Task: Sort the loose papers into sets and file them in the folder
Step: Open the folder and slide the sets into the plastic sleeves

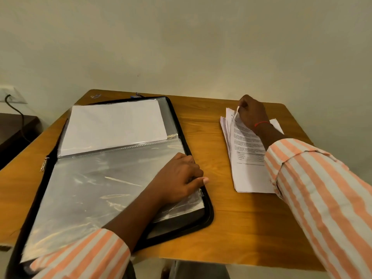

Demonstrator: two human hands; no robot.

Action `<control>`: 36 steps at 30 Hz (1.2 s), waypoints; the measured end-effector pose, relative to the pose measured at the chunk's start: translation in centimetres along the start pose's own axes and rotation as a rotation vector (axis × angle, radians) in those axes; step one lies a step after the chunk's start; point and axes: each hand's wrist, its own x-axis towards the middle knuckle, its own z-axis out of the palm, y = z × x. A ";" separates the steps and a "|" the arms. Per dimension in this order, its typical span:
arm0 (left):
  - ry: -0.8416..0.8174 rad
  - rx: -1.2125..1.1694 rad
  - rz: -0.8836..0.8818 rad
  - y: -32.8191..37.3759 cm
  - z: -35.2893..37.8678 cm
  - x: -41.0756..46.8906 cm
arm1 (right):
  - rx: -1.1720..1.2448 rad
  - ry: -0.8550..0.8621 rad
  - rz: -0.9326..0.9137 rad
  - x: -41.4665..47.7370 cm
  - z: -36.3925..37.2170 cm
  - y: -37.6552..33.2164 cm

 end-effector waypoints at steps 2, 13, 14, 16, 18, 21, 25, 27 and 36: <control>-0.002 0.010 -0.004 0.0 0.0 0.0 | 0.089 0.032 0.059 -0.4 -0.6 0.0; 0.023 0.025 0.002 0.0 0.2 0.2 | 0.286 -0.020 0.103 -1.4 -1.1 -0.2; 0.027 0.020 0.000 0.0 0.2 0.1 | 0.265 -0.035 0.093 -1.3 -1.1 -0.3; 0.033 0.008 0.000 -0.1 0.2 0.1 | 0.196 -0.075 0.078 -1.0 -1.0 -0.3; 0.030 -0.002 0.002 -0.2 0.2 0.2 | 0.141 -0.135 0.059 -0.9 -0.9 -0.3; 0.024 -0.004 0.007 -0.3 0.3 0.2 | 0.069 -0.306 0.046 -0.7 -0.8 0.3; 0.023 -0.008 0.011 -0.3 0.3 0.2 | -0.097 -0.432 0.008 -0.6 -0.6 0.7; 0.024 -0.010 0.010 -0.3 0.3 0.1 | -0.141 -0.458 -0.011 -0.6 -0.4 0.6; 0.013 -0.007 -0.004 -0.2 0.2 0.1 | -0.318 -0.625 -0.098 -0.6 0.4 -0.6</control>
